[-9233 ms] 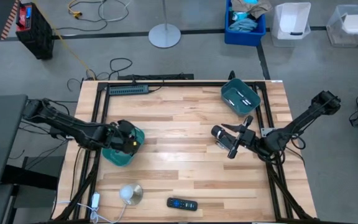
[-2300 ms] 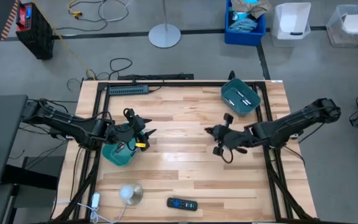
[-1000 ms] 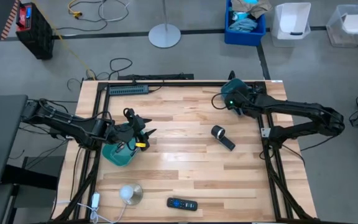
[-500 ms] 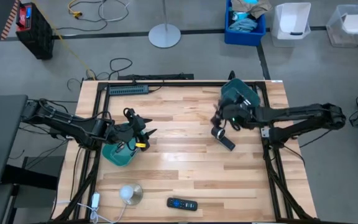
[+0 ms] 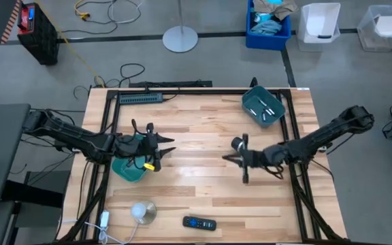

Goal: Sort batteries
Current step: Return to Home Position

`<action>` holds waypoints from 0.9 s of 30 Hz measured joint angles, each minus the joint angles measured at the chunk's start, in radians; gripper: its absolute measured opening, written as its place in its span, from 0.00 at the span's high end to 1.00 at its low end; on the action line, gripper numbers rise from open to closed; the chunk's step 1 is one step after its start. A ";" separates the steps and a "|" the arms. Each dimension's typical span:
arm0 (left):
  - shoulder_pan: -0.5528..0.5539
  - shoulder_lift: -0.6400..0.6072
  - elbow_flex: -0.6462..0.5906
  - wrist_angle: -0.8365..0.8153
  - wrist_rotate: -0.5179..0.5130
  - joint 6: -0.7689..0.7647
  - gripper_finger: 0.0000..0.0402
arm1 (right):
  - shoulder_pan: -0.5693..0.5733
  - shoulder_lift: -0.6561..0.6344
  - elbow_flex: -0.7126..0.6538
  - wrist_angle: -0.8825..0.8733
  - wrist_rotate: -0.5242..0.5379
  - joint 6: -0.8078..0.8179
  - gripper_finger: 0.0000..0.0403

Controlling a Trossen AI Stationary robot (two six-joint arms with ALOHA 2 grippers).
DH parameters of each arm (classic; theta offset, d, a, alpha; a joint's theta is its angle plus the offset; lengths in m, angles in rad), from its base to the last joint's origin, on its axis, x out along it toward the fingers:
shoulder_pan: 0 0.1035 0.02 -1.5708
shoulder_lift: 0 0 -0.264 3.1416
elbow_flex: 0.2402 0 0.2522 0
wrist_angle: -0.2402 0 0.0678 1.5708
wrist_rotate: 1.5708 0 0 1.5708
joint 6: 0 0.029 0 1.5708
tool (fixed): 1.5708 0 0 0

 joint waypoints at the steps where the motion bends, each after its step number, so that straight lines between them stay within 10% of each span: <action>1: 0.000 -0.009 0.000 -0.003 -0.002 0.009 0.70 | 0.020 -0.003 -0.017 0.019 0.000 -0.012 0.97; 6: -0.017 -0.080 0.001 -0.054 -0.002 0.044 0.97 | 0.082 -0.076 -0.103 0.066 -0.002 -0.025 0.98; 11: -0.042 -0.166 -0.013 -0.143 -0.001 0.062 0.99 | 0.125 -0.262 -0.230 0.120 -0.002 -0.016 0.99; 27: 0.094 -0.320 -0.427 0.321 0.283 0.041 1.00 | 0.166 -0.783 -0.461 -0.086 -0.002 -0.051 1.00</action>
